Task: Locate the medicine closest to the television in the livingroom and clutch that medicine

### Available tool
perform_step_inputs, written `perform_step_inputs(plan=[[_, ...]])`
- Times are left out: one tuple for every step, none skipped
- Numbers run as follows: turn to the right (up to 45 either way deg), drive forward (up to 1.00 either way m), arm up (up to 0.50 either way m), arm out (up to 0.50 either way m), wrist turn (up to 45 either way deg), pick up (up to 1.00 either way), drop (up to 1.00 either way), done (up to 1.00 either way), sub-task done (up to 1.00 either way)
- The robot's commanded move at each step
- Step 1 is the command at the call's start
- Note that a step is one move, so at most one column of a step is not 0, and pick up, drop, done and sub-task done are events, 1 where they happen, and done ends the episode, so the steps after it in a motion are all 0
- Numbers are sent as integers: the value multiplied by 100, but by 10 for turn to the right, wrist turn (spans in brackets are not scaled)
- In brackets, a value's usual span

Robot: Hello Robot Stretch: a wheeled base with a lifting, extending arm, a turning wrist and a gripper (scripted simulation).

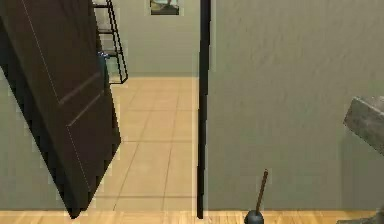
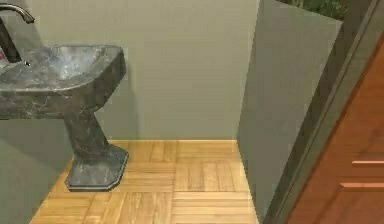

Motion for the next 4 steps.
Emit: perform_step_inputs(plan=[[-450, 0, 0, 0, 0, 0, 0, 0, 0], [-450, 0, 0, 0, 0, 0, 0, 0, 0], [-450, 0, 0, 0, 0, 0, 0, 0, 0], [-450, 0, 0, 0, 0, 0, 0, 0, 0]])
